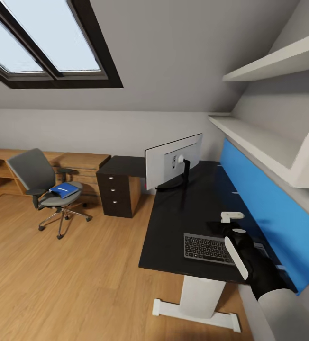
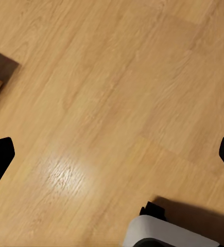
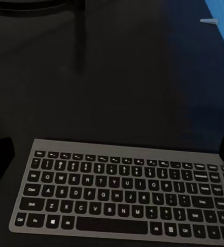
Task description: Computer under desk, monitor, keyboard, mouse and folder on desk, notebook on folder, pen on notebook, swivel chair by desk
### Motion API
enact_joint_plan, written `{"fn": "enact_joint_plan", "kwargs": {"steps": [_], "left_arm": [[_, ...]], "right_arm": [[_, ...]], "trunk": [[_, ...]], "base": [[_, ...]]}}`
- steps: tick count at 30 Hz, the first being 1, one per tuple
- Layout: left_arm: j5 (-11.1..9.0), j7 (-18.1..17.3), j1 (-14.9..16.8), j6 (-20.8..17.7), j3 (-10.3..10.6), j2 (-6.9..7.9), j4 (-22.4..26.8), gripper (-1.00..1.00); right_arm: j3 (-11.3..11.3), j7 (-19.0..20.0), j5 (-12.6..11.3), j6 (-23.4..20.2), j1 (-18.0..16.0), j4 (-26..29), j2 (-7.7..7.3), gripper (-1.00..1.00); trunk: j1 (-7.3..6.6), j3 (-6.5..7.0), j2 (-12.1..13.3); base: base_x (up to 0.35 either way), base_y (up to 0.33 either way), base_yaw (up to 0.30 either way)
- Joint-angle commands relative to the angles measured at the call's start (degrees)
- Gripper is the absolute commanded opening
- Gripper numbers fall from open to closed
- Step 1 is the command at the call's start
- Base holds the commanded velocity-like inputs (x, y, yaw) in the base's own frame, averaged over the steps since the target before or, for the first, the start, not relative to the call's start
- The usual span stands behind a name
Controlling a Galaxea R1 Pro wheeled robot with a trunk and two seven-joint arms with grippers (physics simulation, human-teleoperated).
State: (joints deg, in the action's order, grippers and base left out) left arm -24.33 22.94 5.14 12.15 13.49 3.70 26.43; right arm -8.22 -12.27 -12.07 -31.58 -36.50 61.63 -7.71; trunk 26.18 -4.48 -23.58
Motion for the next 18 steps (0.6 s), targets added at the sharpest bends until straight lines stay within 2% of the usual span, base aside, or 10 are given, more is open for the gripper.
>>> {"fn": "enact_joint_plan", "kwargs": {"steps": [1,5,13,15,18], "left_arm": [[-0.54,0.35,0.05,0.25,0.48,0.05,0.03,1.0],[-0.53,0.35,0.05,0.25,0.48,0.07,0.03,1.0],[-0.53,0.37,0.05,0.28,0.48,0.08,0.03,1.0],[-0.52,0.36,0.05,0.3,0.48,0.08,0.03,1.0],[-0.53,0.4,0.05,0.32,0.45,0.19,0.03,1.0]], "right_arm": [[-0.21,-0.56,-0.6,-0.17,-0.06,0.07,-0.08,1.0],[-0.21,-0.61,-0.59,-0.16,-0.06,0.07,-0.1,1.0],[0.09,-0.54,-0.6,0.18,-0.06,-0.19,-0.53,1.0],[0.12,-0.51,-0.64,0.76,-0.06,-0.59,-1.01,1.0],[0.63,-0.53,-0.72,3.95,-0.06,-2.49,-1.74,1.0]], "trunk": [[0.04,-0.14,-0.14],[0.04,-0.14,-0.14],[0.04,-0.14,-0.14],[0.04,-0.14,-0.14],[0.04,-0.14,-0.14]], "base": [[0.0,-0.209,0.0],[0.0,-0.136,0.0],[0.03,-0.032,0.0],[0.161,-0.15,0.0],[0.104,-0.097,0.0]]}}
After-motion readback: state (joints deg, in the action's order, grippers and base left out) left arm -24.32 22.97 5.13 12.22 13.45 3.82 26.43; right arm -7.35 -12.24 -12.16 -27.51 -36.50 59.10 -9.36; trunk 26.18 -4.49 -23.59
